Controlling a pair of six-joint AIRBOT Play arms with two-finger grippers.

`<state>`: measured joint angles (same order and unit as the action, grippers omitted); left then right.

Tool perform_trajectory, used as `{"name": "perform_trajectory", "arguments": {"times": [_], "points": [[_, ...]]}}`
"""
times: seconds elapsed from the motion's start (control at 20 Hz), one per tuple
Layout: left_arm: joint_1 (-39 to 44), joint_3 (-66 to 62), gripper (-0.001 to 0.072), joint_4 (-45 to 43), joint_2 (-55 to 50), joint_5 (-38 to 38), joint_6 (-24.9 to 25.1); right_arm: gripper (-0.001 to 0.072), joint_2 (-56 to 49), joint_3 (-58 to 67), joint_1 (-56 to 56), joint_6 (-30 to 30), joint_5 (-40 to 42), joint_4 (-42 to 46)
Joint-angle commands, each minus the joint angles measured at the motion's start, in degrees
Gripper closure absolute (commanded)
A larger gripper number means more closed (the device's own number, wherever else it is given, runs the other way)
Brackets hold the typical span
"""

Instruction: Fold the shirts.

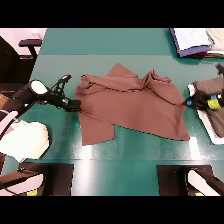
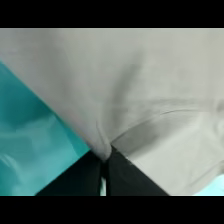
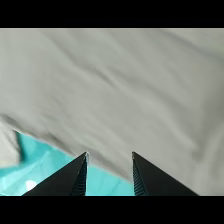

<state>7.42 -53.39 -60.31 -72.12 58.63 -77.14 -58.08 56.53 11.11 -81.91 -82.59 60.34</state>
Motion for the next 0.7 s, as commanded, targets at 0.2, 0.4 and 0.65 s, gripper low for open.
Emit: {"name": "perform_trajectory", "arguments": {"times": [0.2, 0.4, 0.65], "points": [[0.0, -0.5, 0.0681, -10.3, 10.5, 5.7, -3.6, 0.0188, 8.1, -25.2, 20.6, -0.1, -3.1, 10.1], [0.0, -0.3, 0.0682, -8.9, 10.5, 4.9, -3.6, 0.0245, 5.4, -32.3, 21.3, 0.0, -2.0, 9.3], [0.0, -0.3, 0.0682, -8.3, 10.5, 4.9, -3.6, 0.0265, 0.1, -30.1, 12.7, -0.4, 4.8, 2.1]]}}
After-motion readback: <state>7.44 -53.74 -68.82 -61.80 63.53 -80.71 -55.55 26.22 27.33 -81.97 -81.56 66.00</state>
